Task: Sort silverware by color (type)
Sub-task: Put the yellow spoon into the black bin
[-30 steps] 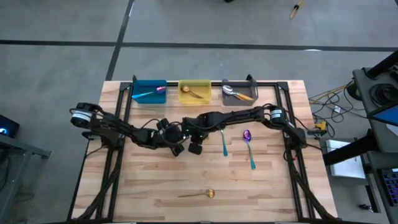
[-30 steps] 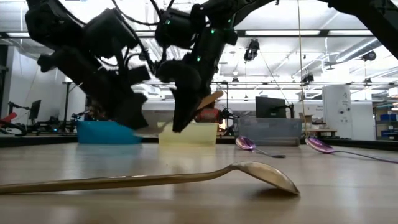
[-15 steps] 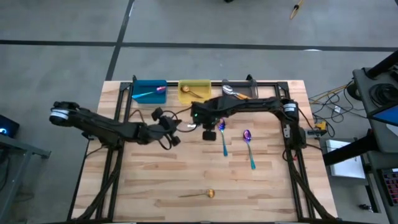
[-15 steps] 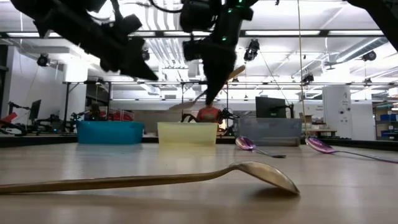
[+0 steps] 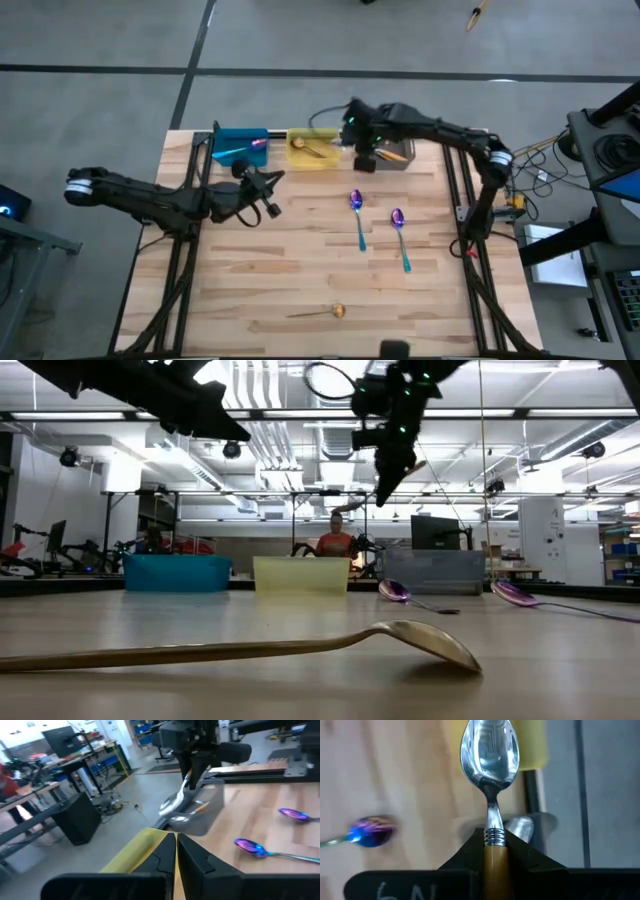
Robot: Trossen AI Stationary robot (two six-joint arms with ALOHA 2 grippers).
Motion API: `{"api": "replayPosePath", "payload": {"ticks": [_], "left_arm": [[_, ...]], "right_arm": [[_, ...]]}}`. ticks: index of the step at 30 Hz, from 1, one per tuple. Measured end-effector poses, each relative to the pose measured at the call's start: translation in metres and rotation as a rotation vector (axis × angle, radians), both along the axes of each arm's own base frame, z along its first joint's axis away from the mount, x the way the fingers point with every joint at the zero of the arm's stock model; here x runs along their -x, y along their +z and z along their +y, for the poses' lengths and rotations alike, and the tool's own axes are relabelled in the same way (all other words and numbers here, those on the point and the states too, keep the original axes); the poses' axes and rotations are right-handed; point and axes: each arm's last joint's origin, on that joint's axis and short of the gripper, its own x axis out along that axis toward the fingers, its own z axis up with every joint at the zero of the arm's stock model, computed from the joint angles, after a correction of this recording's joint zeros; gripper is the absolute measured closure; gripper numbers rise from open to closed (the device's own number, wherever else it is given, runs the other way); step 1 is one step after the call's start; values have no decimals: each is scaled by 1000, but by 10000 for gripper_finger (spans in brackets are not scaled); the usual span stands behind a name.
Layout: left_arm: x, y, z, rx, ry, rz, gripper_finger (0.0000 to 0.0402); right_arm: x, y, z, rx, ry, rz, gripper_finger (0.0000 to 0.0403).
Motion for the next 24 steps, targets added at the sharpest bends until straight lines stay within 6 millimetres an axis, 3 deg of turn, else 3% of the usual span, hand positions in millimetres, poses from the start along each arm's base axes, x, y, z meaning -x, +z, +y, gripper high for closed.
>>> {"api": "replayPosePath", "payload": {"ticks": [6, 13, 18, 24], "left_arm": [[3, 2, 13, -17, 54, 6, 402], [3, 2, 21, -16, 93, 11, 402], [4, 1, 26, -16, 117, 14, 402], [3, 1, 27, -16, 120, 14, 402]], "right_arm": [[45, -18, -36, 26, -57, -97, 372], [96, -56, -50, 50, -127, -103, 372], [112, -83, -55, 50, -171, -105, 372], [111, -102, -59, 80, -174, -136, 372]]}}
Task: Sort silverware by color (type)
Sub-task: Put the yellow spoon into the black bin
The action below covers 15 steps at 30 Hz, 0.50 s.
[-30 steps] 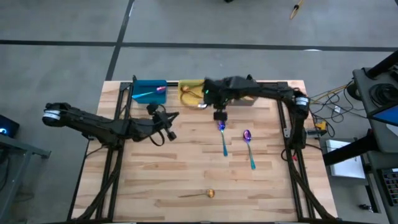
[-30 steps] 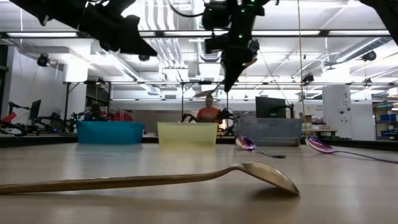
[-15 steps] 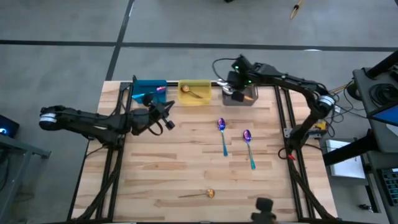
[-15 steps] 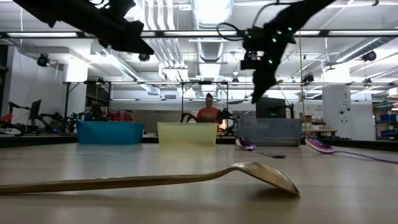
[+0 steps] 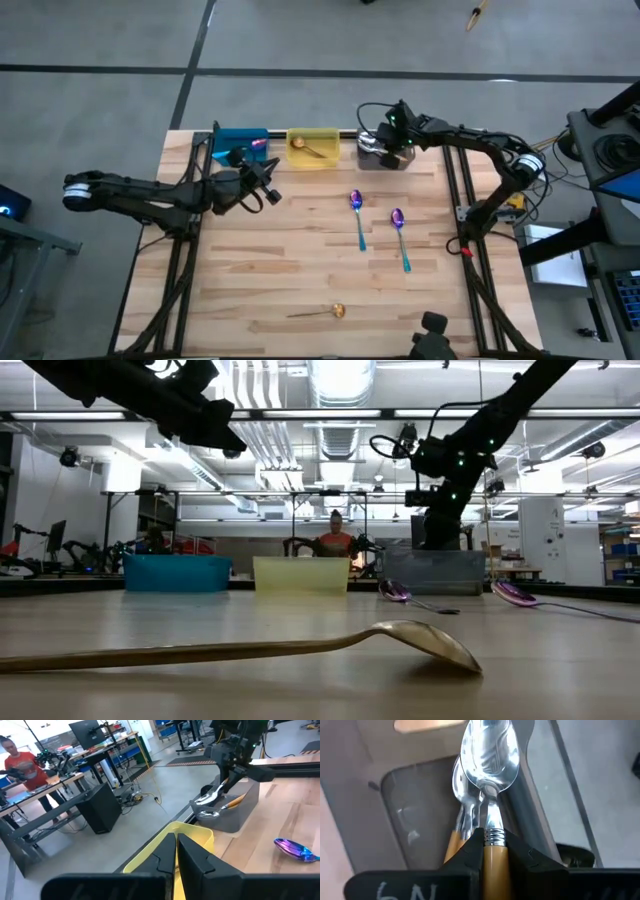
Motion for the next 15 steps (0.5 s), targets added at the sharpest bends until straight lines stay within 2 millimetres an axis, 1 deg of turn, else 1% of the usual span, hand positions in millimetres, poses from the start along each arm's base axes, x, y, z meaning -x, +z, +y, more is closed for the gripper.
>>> {"api": "replayPosePath", "payload": {"ticks": [6, 9, 13, 15], "left_arm": [[0, 0, 0, 2, 0, -3, 402], [0, 0, 0, 3, 1, -3, 402], [0, 0, 0, 5, 1, -6, 402], [0, 0, 0, 5, 1, -6, 402]], "right_arm": [[-5, -14, -5, 4, 15, 7, 372], [-7, -17, -8, 2, 12, 11, 370], [-9, -20, -10, -11, -5, 14, 344], [-9, -20, -10, -10, -5, 14, 339]]}}
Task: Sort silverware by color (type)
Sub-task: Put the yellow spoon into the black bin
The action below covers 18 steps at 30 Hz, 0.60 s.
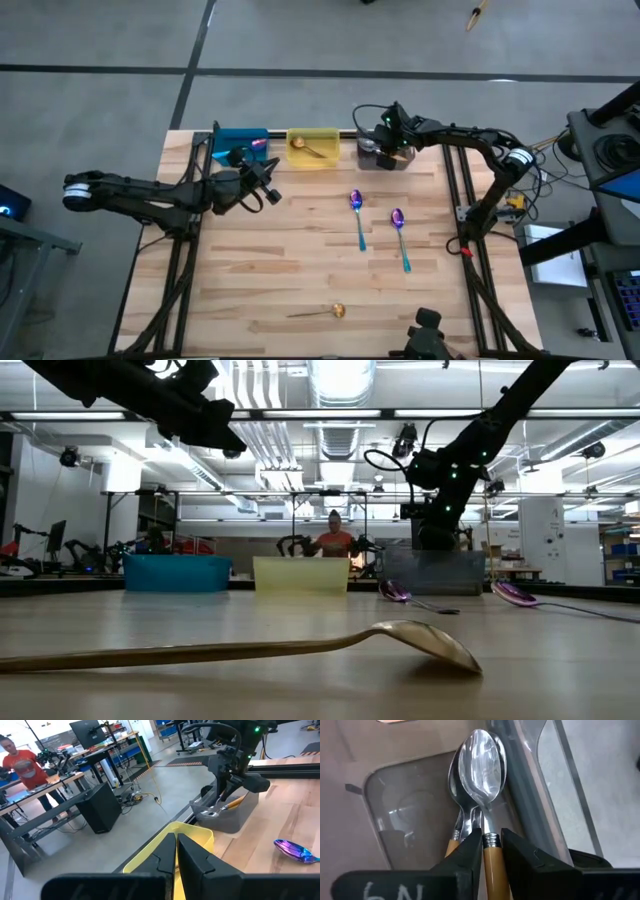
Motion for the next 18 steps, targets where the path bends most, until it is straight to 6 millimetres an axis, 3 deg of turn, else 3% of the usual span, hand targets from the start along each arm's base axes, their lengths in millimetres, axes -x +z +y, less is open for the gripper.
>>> {"api": "replayPosePath", "payload": {"ticks": [18], "left_arm": [[0, 0, 0, 0, 0, 0, 402]], "right_arm": [[1, 1, 0, -9, -28, -12, 331]]}}
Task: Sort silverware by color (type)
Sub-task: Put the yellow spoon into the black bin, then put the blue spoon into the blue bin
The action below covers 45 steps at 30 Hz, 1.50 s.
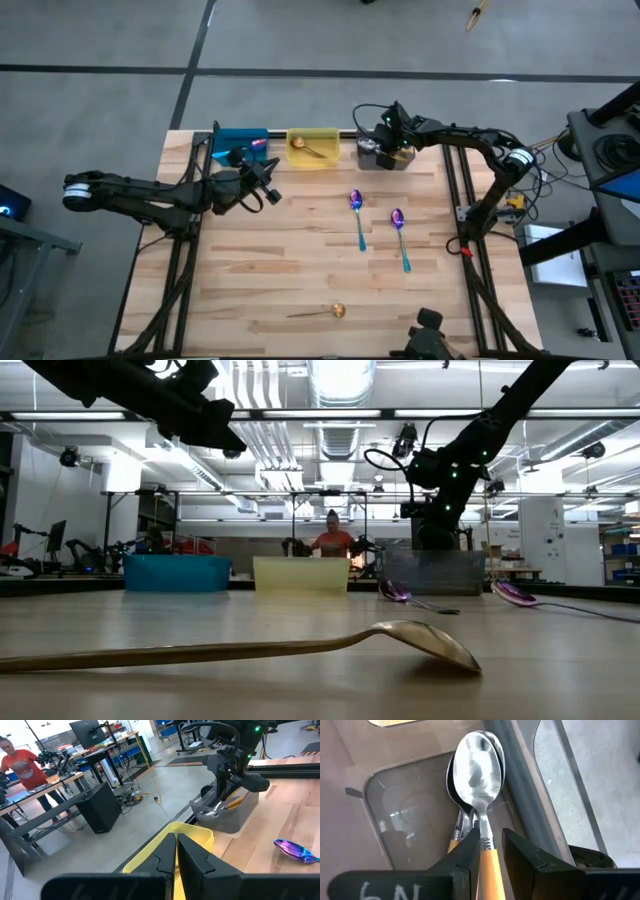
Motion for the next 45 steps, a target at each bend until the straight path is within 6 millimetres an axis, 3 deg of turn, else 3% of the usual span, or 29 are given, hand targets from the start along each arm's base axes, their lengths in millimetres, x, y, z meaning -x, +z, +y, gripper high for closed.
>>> {"api": "replayPosePath", "payload": {"ticks": [11, 24, 28, 36, 40, 45], "left_arm": [[0, 0, 0, 3, 0, 0, 402], [1, -4, -1, 65, 10, -24, 402], [1, -6, -1, 98, 18, -38, 402], [2, -9, -1, 155, 35, -62, 402], [2, -9, -1, 165, 38, -73, 402], [2, -9, -1, 180, 42, -90, 402]], "right_arm": [[1, 5, 1, -7, -41, -32, 332], [-8, 51, 9, -40, -153, -164, 330], [-13, 66, 23, -24, -120, -200, 330], [-16, 84, 74, -40, 13, -348, 330], [-19, 81, 99, -106, 95, -449, 330], [-25, 61, 125, -153, 153, -490, 330]]}}
